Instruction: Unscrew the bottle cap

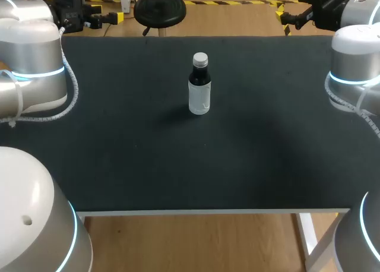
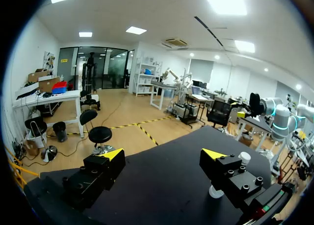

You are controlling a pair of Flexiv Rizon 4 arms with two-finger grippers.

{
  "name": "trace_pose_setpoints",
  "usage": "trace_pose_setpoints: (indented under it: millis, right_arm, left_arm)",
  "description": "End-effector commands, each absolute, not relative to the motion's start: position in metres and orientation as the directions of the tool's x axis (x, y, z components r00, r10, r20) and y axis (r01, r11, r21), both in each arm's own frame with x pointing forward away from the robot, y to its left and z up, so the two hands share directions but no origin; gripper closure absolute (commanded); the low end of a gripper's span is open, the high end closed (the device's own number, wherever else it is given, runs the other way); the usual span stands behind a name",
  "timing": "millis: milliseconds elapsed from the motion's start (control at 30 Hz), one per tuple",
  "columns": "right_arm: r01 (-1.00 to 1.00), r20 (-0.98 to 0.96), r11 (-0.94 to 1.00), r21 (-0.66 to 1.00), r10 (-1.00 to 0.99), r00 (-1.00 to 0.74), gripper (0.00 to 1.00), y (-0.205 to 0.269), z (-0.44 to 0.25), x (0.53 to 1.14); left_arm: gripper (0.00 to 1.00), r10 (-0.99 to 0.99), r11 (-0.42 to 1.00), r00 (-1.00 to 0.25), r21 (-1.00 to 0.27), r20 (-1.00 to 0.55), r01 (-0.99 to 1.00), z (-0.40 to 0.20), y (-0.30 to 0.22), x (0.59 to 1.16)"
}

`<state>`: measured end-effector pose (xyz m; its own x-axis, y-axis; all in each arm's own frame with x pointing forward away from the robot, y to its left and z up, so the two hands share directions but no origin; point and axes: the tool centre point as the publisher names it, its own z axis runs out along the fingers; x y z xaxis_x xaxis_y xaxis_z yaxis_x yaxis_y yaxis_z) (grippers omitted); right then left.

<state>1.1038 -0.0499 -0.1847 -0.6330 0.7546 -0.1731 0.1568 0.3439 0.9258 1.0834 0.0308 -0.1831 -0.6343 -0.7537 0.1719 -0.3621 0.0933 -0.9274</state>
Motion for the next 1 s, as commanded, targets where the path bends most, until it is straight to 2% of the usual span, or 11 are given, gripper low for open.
trace_pose_setpoints:
  millis: [33,700,1000]
  right_arm:
    - [0.157,-0.173,0.344,0.926,0.755,-0.633,0.0,-0.05,-0.185,1.104]
    - [0.157,-0.173,0.344,0.926,0.755,-0.633,0.0,-0.05,-0.185,1.104]
    - [0.157,-0.173,0.344,0.926,0.755,-0.633,0.0,-0.05,-0.185,1.104]
  left_arm:
    - [0.0,-0.754,0.095,-0.634,-0.926,0.173,-0.365,-0.182,0.031,1.083]
    - [0.0,-0.754,0.095,-0.634,-0.926,0.173,-0.365,-0.182,0.031,1.083]
    - [0.0,-0.517,0.146,-0.853,-0.975,0.067,-0.165,-0.189,0.009,1.068]
